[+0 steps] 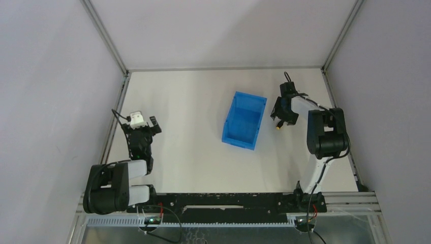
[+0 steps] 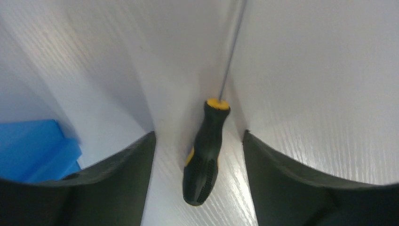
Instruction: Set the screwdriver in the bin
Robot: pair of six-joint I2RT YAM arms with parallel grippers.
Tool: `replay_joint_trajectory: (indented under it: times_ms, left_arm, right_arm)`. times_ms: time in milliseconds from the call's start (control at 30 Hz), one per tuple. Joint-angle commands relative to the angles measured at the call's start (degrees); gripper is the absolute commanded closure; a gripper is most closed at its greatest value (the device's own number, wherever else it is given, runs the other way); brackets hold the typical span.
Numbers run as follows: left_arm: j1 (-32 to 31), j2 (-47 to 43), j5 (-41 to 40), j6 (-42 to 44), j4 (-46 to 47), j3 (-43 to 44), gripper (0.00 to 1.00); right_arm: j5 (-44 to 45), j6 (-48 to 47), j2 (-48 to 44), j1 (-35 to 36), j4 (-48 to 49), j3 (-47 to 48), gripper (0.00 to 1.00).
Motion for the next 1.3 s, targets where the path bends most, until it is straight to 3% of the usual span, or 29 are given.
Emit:
replay_joint_trajectory:
  times_ms: [0, 133, 233, 333, 567, 667, 867, 1067, 1267]
  left_arm:
    - [-0.28, -0.46, -0.15, 1.12, 1.88, 1.70, 0.00]
    - [-0.28, -0.46, -0.16, 1.12, 1.82, 1.73, 0.00]
    - [-0.29, -0.46, -0.13, 1.13, 1.86, 1.67, 0.00]
    - [-0.24, -0.46, -0.09, 1.12, 1.86, 1.72, 0.00]
    - [-0.28, -0.46, -0.15, 1.12, 1.86, 1.68, 0.00]
    - [-0.27, -0.46, -0.15, 1.12, 1.86, 1.73, 0.00]
    - [-0.28, -0.47, -0.16, 1.12, 1.87, 1.67, 0.00]
    - [-0.29, -0.46, -0.16, 1.12, 1.87, 1.67, 0.00]
    - [-0.28, -0.48, -0.16, 1.12, 1.86, 1.66, 0.00]
  right_arm:
    - [-1.41, 0.31, 2.97, -0.99, -0.96, 2.54, 0.32]
    - [0.15, 1.05, 2.24, -1.28, -2.21, 2.56, 0.73]
    - [0.78, 0.71, -0.01, -1.27, -2.22, 2.56, 0.87]
    - [0.38, -0.39, -3.83, -1.31, -2.61, 2.74, 0.95]
    - [-0.98, -2.14, -17.04, -0.26, -12.01, 5.98, 0.96]
    - [2.37, -2.53, -24.42, 4.33, -19.15, 8.53, 0.93]
    - [1.93, 3.10, -34.79, 15.02, -23.67, 11.89, 0.93]
    - [1.26, 5.98, -35.29, 27.44, -20.68, 13.62, 0.94]
    - [4.01, 10.11, -28.47, 31.11, -17.50, 12.67, 0.92]
